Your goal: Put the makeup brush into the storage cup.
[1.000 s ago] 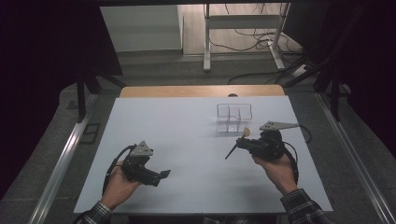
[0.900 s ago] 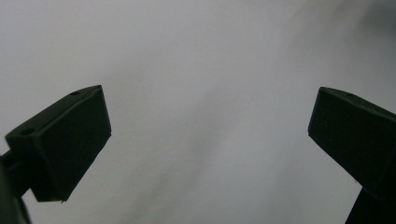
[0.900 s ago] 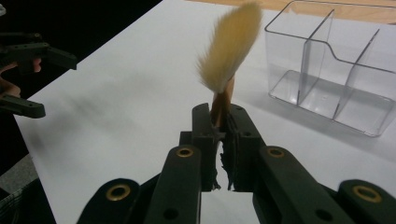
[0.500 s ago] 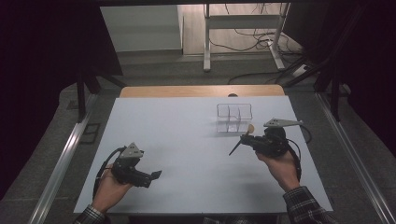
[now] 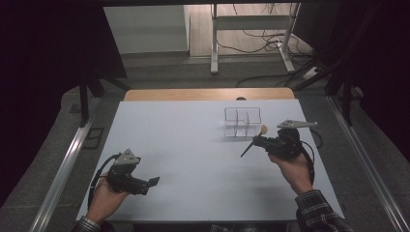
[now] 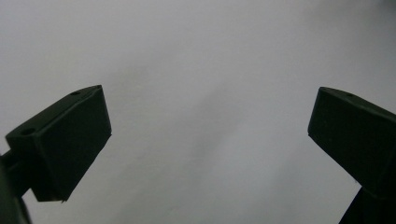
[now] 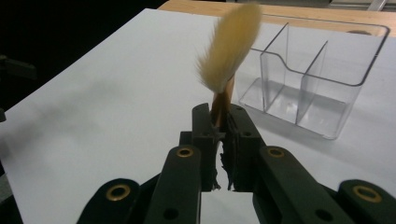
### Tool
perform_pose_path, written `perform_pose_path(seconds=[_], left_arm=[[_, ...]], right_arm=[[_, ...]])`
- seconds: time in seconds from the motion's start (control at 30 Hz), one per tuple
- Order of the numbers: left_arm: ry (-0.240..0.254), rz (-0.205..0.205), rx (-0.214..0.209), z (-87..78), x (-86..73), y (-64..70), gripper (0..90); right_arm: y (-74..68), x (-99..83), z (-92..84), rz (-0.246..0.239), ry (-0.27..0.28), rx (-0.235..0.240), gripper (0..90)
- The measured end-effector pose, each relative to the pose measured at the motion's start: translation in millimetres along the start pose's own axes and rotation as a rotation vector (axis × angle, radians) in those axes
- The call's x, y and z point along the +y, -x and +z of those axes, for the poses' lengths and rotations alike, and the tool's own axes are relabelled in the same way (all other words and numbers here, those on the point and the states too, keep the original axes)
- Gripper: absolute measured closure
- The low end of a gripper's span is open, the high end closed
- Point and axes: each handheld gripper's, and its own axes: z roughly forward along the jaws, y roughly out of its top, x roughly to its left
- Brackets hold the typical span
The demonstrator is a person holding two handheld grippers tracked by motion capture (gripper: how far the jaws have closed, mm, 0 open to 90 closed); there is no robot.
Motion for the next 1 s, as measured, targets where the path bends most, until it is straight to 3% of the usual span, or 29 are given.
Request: perform_pose_path(seconds=[1.0], left_arm=[[0.005, -0.062, 0.039, -17.8, -22.3, -15.7, 0.0]], right_arm=[[35.6, 21.9, -17.4, 0.025, 0.071, -0.092, 83.7]])
